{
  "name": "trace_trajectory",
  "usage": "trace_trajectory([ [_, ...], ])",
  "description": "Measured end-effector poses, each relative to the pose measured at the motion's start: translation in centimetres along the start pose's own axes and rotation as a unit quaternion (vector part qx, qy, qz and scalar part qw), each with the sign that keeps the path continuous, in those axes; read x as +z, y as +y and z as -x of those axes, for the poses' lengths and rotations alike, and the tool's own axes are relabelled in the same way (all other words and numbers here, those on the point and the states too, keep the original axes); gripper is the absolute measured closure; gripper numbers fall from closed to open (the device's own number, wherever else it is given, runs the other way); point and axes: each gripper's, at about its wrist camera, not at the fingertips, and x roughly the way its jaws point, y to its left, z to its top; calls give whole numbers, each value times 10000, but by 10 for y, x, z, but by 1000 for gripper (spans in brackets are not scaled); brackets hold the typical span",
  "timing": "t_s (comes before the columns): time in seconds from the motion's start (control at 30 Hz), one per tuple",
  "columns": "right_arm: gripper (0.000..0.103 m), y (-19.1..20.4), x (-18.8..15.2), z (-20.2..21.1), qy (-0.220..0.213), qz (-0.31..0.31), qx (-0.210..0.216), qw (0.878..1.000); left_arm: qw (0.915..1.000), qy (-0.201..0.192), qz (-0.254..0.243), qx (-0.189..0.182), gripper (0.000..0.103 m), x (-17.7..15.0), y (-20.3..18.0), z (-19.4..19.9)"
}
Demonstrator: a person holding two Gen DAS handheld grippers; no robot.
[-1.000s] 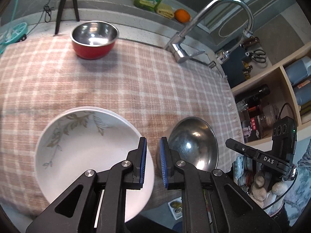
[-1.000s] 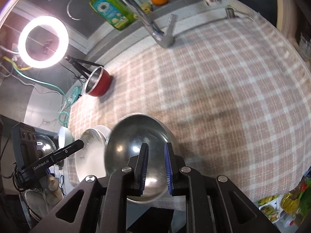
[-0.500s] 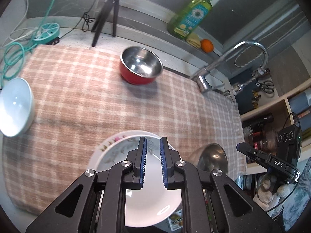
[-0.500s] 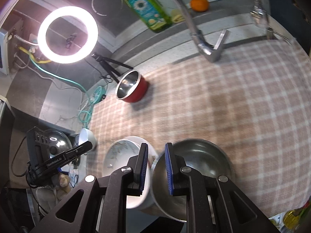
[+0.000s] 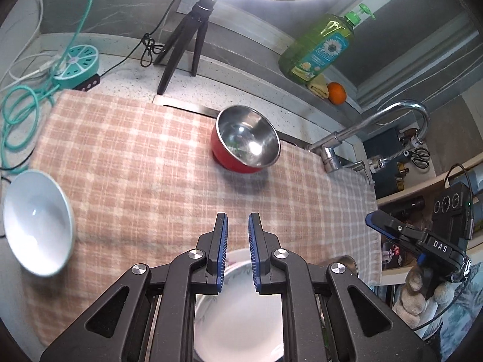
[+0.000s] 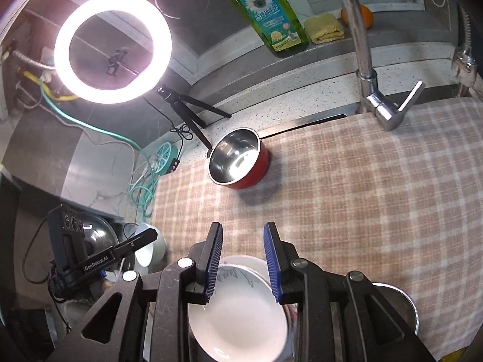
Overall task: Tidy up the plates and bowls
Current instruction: 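Move both grippers to the red-bottomed steel bowl by the sink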
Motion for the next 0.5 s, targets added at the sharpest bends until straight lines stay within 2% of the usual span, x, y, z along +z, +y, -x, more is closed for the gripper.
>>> trace_trajectory([
  [0.17, 78, 7, 17, -31, 146, -248, 3, 9996, 9999, 94, -96, -27, 86, 22, 5, -13],
  [0.5, 78, 10, 47, -78, 208, -377, -378, 9984, 9994, 310, -142, -9, 86, 62, 15, -48],
])
